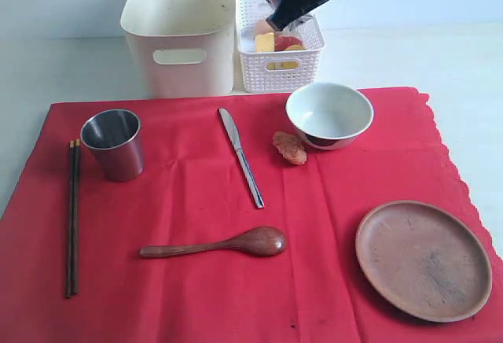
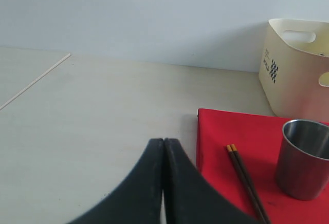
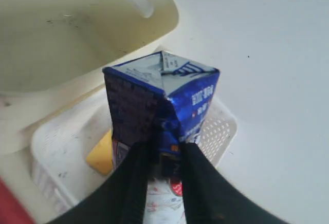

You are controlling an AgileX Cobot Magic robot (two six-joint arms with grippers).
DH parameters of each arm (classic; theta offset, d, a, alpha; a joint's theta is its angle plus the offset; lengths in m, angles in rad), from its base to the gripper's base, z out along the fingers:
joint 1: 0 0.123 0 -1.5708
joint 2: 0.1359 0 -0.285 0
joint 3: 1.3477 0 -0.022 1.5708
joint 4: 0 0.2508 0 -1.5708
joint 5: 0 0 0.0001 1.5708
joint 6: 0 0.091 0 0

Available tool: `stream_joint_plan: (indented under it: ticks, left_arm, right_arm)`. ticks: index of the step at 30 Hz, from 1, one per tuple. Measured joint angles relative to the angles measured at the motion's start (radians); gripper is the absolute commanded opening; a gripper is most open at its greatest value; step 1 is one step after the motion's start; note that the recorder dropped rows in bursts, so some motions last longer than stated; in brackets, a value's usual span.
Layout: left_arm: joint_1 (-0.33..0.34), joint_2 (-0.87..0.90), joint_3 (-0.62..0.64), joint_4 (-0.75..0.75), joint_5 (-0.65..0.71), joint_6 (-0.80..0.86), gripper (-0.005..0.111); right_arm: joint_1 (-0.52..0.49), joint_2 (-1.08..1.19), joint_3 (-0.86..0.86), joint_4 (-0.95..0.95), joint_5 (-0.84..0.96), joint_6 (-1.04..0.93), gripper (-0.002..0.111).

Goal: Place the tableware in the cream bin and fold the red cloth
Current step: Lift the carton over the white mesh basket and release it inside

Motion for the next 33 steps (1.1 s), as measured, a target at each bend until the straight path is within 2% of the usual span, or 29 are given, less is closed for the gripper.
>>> stream_joint_plan:
  ticks: [5,10,13,18,23,26,33]
  left_arm:
    - [0.000,0.000,0.000,0.000,0.000,0.000,0.001]
    - [0.000,0.000,0.000,0.000,0.000,0.000,0.001]
    - [0.000,0.000,0.000,0.000,0.000,0.000,0.001]
    - [0.000,0.000,0.000,0.000,0.000,0.000,0.001]
    - [0.000,0.000,0.000,0.000,0.000,0.000,0.001]
    - [0.000,0.000,0.000,0.000,0.000,0.000,0.001]
    - [0.000,0.000,0.000,0.000,0.000,0.000,0.001]
  right_arm:
    - [-0.019,0.114,-0.115,0.023,-0.009,0.000,0.000]
    - [-0.019,0.177,-0.153,0.030,-0.042,0.013,0.002]
    - [-0.019,0.192,-0.155,0.031,-0.048,0.020,0.014]
    - [-0.019,0.201,-0.157,0.031,-0.088,0.064,0.049]
    - [-0.019,0.201,-0.166,0.034,-0.123,0.078,0.070]
    - [-0.019,0.201,-0.166,0.034,-0.123,0.112,0.076]
    - [-0.019,0.180,-0.166,0.034,-0.048,0.149,0.075]
